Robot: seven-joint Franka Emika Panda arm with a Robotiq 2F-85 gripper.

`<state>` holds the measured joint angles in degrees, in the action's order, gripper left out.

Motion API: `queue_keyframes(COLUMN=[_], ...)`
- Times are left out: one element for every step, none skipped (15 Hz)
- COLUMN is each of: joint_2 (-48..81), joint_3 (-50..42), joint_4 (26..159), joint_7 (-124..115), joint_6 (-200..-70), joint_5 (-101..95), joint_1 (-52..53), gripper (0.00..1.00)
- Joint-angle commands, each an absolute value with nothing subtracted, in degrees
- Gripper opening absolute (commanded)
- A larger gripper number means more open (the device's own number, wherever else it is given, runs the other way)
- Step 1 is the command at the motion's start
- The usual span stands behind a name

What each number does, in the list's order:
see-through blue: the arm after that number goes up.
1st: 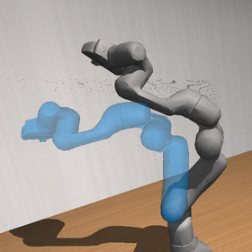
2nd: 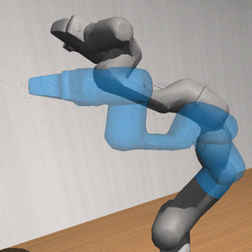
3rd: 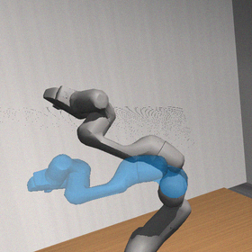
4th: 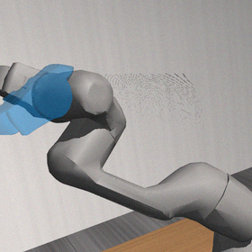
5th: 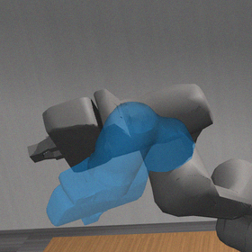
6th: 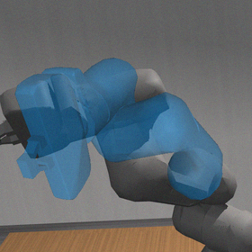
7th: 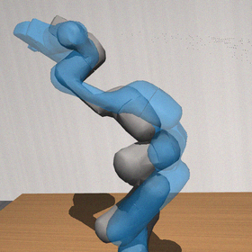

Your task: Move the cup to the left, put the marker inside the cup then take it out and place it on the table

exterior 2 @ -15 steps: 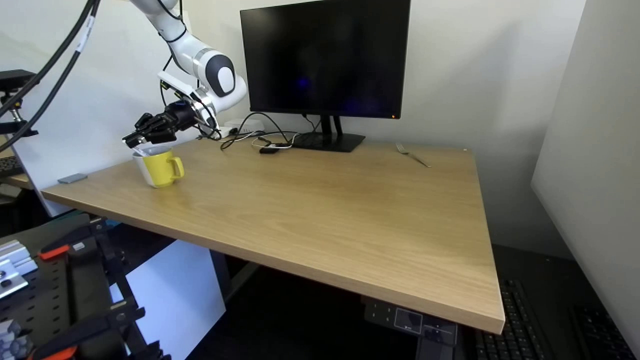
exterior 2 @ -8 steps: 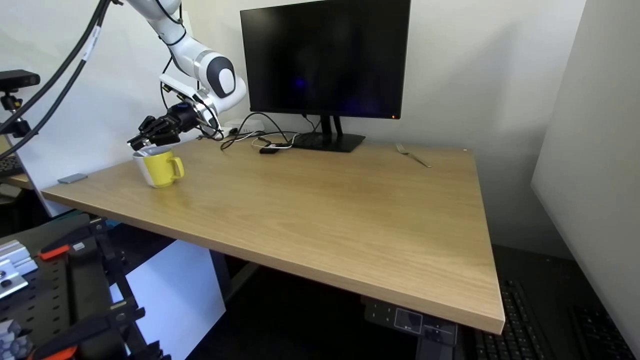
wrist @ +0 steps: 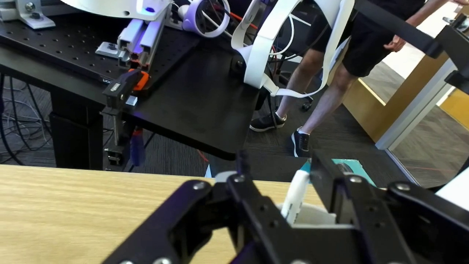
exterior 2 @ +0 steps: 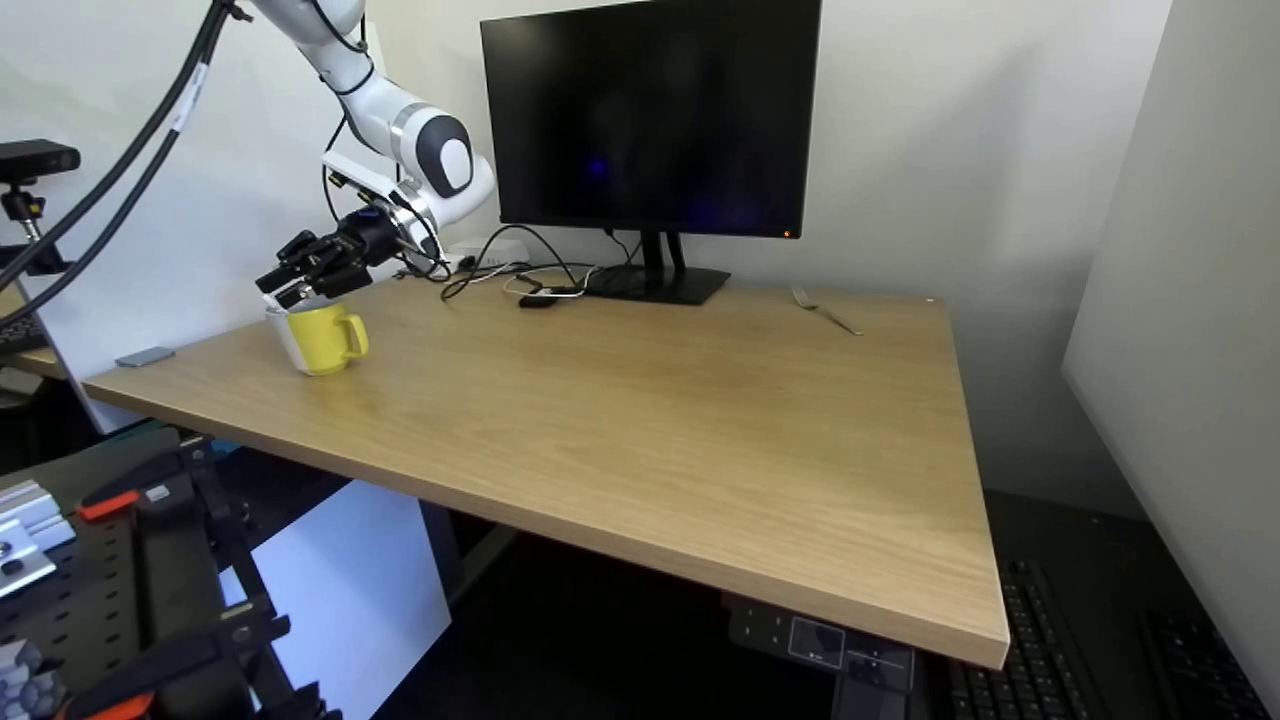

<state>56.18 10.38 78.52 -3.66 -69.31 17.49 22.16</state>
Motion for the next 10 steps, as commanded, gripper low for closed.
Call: queue_keyframes(joint_2=[56.93, 56.65, 56.40, 56.15, 55.63, 55.11, 54.32, 53.40, 52.66, 51.36], joint_3=[10.97, 10.92, 10.88, 10.87, 10.76, 10.67, 10.55, 10.39, 10.41, 10.23], joint_4=[76.28, 76.14, 75.94, 75.66, 75.59, 75.47, 75.58, 75.73, 75.82, 76.52], joint_7=[-4.97, -5.05, -5.12, -5.18, -5.30, -5.37, -5.33, -5.17, -4.94, -4.68], joint_6=[-67.81, -68.02, -68.17, -68.33, -68.78, -69.36, -70.26, -71.45, -72.32, -73.83], joint_5=[15.87, 15.61, 15.38, 15.18, 14.80, 14.36, 13.95, 13.35, 13.08, 12.29], joint_1=[22.16, 22.29, 22.40, 22.48, 22.60, 22.66, 22.59, 22.54, 22.29, 22.21], gripper=[0.79, 0.85, 0.92, 0.98, 1.00, 1.00, 1.00, 1.00, 1.00, 1.00])
